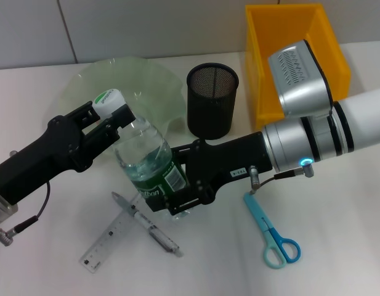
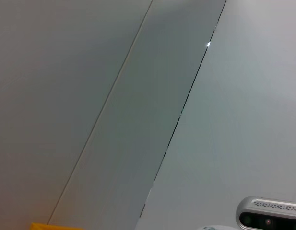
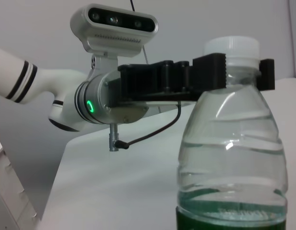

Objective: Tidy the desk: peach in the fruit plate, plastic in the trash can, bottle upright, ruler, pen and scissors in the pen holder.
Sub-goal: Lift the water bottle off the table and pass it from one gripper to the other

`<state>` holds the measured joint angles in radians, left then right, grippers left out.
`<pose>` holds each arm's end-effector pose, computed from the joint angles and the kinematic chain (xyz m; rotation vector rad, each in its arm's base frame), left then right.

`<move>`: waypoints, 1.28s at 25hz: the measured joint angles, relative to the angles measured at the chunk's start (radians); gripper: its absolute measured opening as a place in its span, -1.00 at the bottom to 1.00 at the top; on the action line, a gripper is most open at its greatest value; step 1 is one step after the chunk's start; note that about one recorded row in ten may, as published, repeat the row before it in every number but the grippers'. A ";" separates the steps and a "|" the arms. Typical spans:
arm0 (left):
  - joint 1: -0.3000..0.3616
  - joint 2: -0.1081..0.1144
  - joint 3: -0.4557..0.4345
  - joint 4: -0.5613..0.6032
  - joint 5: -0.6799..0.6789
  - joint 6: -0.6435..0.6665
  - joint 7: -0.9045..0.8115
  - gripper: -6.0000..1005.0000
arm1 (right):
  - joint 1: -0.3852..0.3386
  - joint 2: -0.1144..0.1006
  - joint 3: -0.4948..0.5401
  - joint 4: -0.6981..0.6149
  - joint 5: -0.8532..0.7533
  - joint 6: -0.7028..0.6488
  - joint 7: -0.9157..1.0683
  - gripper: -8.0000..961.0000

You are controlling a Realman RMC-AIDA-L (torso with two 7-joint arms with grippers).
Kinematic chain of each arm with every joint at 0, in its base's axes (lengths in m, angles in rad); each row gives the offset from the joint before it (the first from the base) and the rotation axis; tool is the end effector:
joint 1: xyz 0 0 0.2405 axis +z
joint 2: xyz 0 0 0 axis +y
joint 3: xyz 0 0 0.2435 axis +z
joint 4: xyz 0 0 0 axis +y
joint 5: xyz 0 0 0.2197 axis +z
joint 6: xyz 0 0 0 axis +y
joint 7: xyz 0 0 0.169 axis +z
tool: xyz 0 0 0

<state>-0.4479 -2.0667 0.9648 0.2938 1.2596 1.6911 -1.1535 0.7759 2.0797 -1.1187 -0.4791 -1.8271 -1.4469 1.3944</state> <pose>-0.2249 0.3065 -0.0210 -2.3697 -0.6863 -1.4482 0.1617 0.3502 -0.0912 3.0268 -0.3737 -0.5892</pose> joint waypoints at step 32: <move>-0.001 0.002 -0.026 0.002 0.000 0.004 -0.011 -0.09 | -0.037 0.002 -0.026 -0.021 -0.022 0.009 0.018 0.60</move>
<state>-0.4493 -2.0648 0.9386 0.2961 1.2594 1.6955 -1.1642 0.7393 2.0822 -1.1444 -0.5005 -1.8488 -1.4383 1.4121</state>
